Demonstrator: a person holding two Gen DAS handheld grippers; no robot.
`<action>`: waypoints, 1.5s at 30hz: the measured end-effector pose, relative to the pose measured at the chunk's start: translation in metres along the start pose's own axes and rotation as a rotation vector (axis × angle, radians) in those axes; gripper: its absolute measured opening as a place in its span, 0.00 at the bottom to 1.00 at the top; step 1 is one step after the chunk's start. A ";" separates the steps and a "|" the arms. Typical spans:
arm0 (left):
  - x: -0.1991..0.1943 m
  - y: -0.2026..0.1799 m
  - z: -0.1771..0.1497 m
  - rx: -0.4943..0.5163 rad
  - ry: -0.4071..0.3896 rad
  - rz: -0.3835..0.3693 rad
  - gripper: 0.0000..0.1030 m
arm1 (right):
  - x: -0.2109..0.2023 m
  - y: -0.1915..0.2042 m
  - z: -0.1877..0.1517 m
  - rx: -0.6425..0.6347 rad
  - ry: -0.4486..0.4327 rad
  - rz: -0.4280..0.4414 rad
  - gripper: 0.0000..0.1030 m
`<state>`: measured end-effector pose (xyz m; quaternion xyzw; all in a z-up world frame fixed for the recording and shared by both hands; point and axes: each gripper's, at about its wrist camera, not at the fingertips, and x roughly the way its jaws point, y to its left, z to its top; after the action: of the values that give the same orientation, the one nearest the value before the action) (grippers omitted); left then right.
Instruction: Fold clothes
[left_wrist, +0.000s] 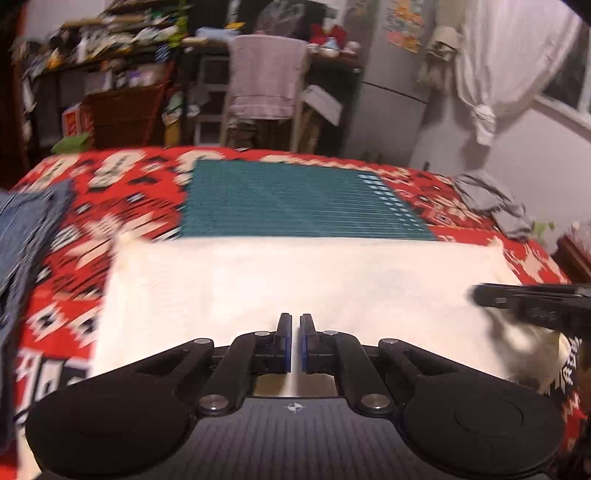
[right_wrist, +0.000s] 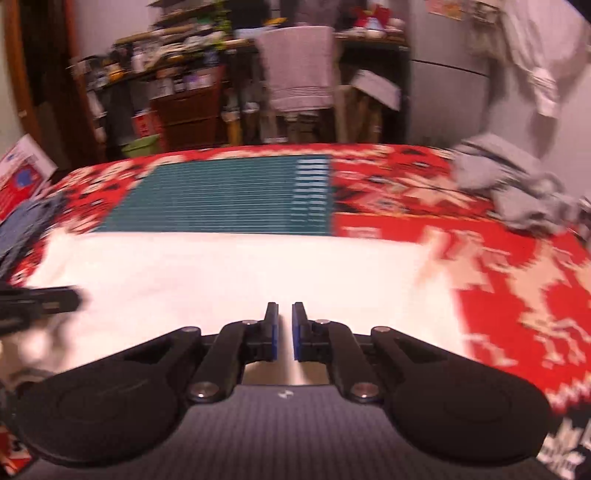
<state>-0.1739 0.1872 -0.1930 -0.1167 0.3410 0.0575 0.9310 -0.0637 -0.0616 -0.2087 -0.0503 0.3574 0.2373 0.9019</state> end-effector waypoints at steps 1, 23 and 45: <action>-0.003 0.006 0.000 -0.012 0.004 0.003 0.04 | -0.001 -0.007 -0.001 0.008 0.001 -0.017 0.06; -0.006 -0.011 -0.007 -0.003 0.030 -0.063 0.02 | -0.016 -0.018 -0.011 0.060 0.007 -0.009 0.06; -0.017 0.041 -0.005 -0.139 0.025 -0.029 0.04 | -0.016 0.001 -0.016 0.025 0.004 0.053 0.05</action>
<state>-0.1977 0.2255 -0.1928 -0.1869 0.3459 0.0662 0.9171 -0.0837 -0.0712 -0.2101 -0.0301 0.3634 0.2564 0.8951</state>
